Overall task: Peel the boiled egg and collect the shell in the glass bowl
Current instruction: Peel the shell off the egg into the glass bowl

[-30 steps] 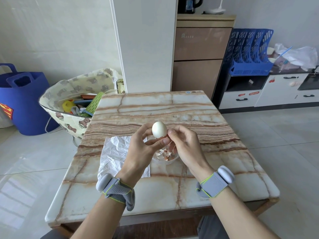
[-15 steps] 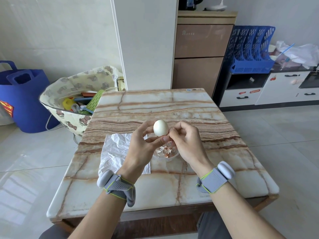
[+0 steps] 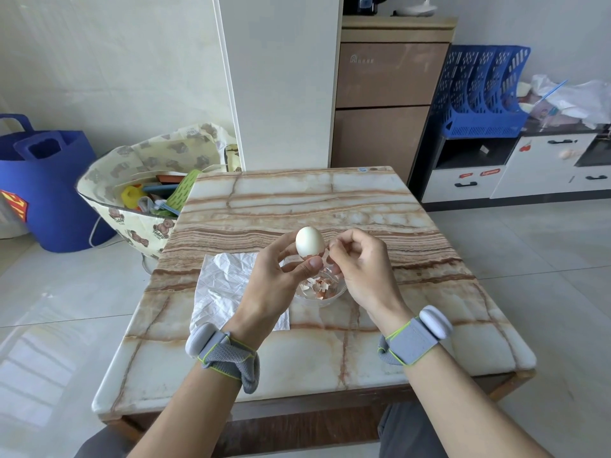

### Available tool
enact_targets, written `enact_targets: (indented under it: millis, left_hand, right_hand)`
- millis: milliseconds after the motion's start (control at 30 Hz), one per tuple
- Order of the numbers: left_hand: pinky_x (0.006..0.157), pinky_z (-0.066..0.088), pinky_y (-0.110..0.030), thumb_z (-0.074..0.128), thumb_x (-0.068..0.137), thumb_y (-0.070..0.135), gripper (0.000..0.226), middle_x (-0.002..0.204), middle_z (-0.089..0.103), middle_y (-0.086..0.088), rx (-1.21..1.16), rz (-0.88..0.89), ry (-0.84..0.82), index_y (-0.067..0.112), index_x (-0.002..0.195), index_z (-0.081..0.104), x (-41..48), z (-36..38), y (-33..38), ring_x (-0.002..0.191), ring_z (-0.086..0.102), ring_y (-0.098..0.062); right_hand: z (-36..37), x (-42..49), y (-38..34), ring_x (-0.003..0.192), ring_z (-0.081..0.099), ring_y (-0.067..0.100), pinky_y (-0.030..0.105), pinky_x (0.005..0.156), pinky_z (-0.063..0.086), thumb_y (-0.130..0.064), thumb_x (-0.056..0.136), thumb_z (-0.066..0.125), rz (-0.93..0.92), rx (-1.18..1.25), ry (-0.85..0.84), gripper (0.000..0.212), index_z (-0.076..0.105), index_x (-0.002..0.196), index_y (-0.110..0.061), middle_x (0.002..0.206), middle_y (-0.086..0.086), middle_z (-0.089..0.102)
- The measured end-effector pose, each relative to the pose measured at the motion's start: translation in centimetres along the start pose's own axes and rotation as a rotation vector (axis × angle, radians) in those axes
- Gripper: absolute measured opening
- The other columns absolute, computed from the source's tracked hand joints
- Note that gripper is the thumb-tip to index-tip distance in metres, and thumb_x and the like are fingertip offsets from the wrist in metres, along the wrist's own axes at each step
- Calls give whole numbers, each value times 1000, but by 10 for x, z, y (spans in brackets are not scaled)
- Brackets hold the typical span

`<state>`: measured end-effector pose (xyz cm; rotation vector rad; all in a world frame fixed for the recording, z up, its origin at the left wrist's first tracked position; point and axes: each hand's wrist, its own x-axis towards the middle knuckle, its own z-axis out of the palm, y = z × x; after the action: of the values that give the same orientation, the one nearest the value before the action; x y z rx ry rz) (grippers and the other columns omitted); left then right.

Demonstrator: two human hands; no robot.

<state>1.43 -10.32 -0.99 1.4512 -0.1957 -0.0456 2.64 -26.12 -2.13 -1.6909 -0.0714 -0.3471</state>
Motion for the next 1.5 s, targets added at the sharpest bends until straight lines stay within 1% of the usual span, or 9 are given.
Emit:
enact_targets:
  millis: [133,333,533,700,867,1033,1133,1267,1500]
  left_hand:
    - [99,58,-38,72,91,1,42,111,72,-14,-34,-4,-11,3,132,63,1,-2,-4,97,72,-25]
    - [96,59,-33,68,94,0,37,113,72,-16,-88,-13,-30,-1,130,62,3,-4,-6,104,72,-32]
    - [90,60,-30,64,97,-3,35,116,74,-19,-145,-29,-28,1,131,60,2,-4,-6,99,74,-30]
    - [84,59,-27,61,98,2,37,111,77,-12,-157,-35,-61,7,134,50,2,-4,-7,93,76,-24]
    - [87,55,-30,67,94,13,42,112,76,-12,-166,-44,-61,6,130,49,2,-3,-9,96,74,-22]
    - [93,56,-36,80,85,18,45,117,73,-12,-176,-31,-60,11,125,60,2,-5,-8,102,74,-27]
    - [96,57,-43,86,78,18,47,115,74,-12,-151,-23,-39,16,121,66,3,-4,-7,103,74,-34]
    - [83,60,-32,89,72,19,51,101,75,-11,-197,-20,11,15,118,67,4,-2,-5,89,76,-27]
    - [82,61,-32,87,71,14,52,98,77,-13,-191,-11,24,14,116,62,4,-1,-3,87,77,-27]
  right_hand:
    - [-4,1,2,55,58,10,23,58,50,-11,99,68,-2,11,17,20,67,78,-14,65,-2,67]
    - [-7,-1,9,67,65,12,37,68,57,-3,91,74,8,-24,5,15,73,82,-16,73,-2,72]
    - [-8,-1,10,78,73,23,39,77,60,2,92,64,-6,-20,-24,25,76,86,-20,83,2,77]
    - [-6,-4,7,78,74,10,19,66,54,-21,94,71,4,162,-108,9,76,100,-15,88,2,80]
    - [-5,-7,8,91,78,13,19,79,57,-13,97,73,-50,222,-198,11,75,109,-12,95,3,82]
    - [-6,-6,8,96,78,30,41,91,61,-16,94,77,-51,207,-144,17,74,109,-7,97,11,81]
    - [-6,-5,8,98,77,31,41,90,61,-17,92,79,-53,185,-124,18,75,107,-8,98,10,81]
    - [-7,-5,6,96,78,28,35,88,62,-19,91,81,-41,193,-122,19,76,106,-10,98,9,81]
    - [-6,-5,5,78,76,17,29,75,60,-36,81,86,-56,214,-39,21,80,90,-19,85,6,80]
